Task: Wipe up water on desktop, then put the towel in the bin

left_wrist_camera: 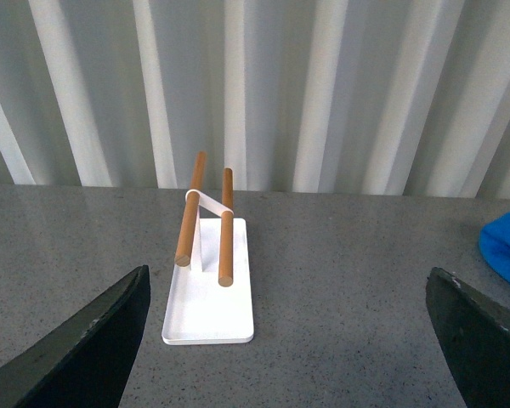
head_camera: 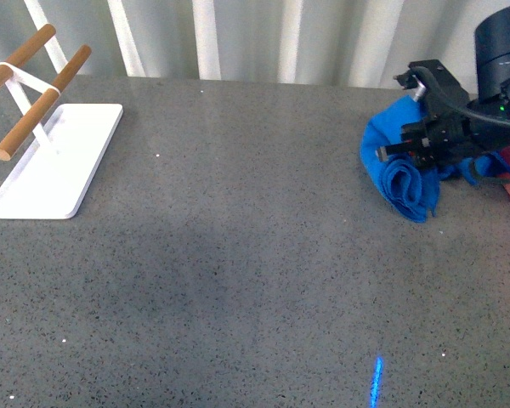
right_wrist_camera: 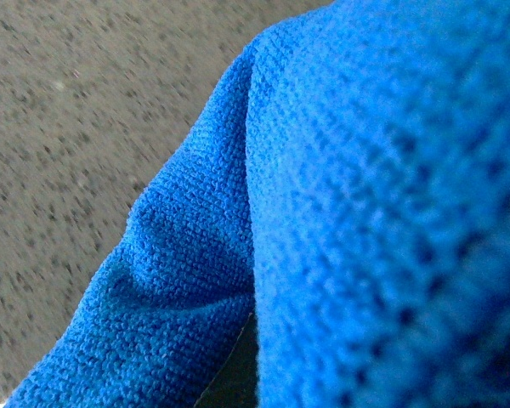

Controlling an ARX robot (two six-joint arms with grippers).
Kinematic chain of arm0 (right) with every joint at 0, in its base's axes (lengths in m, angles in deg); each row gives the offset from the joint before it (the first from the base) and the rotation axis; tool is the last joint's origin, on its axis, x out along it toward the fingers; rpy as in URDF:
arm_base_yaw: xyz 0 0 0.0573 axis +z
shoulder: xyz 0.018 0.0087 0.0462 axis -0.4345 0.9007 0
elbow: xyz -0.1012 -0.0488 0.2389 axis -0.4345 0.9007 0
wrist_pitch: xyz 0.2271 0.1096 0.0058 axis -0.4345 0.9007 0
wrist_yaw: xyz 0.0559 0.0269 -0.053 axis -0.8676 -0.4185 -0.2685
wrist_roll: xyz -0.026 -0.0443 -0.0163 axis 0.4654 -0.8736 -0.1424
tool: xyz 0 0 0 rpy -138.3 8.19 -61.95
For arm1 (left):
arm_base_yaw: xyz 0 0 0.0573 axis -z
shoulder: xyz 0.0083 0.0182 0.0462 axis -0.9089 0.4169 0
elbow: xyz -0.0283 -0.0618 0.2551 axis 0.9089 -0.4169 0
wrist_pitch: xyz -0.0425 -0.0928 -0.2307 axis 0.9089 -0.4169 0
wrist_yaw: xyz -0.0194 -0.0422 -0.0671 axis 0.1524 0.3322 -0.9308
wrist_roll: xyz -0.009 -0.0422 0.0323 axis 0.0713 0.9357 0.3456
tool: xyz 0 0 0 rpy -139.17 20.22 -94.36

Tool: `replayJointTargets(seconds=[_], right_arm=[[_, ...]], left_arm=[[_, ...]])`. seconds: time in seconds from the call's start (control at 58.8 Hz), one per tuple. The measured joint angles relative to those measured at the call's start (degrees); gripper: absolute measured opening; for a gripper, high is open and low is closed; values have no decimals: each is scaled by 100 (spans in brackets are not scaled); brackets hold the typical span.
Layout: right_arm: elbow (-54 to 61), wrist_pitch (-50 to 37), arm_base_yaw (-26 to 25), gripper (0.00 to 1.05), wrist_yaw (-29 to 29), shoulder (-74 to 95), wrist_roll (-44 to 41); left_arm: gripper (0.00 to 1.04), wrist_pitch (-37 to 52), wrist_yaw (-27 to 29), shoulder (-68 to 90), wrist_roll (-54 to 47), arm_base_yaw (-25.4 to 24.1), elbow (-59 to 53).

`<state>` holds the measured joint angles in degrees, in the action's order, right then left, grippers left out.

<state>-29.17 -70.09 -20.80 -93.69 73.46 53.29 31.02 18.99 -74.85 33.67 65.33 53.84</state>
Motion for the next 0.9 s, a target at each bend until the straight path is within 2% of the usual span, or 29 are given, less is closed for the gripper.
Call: replayJointTargets(seconds=[0.255,0.459,0.697,0.901], right_arm=[[-885,352,658,3,-269,459,-96],[-750,374,1169,3,-651,413,-243],[868,415,1384,3,-1228,-553,-1246],[2127,494,999,3,-1340,-1375,-2013]], left_arm=[[98,0,0,0,0,0,0],[98,0,0,0,0,0,0],[98,0,0,0,0,0,0],[98,0,0,0,0,0,0]])
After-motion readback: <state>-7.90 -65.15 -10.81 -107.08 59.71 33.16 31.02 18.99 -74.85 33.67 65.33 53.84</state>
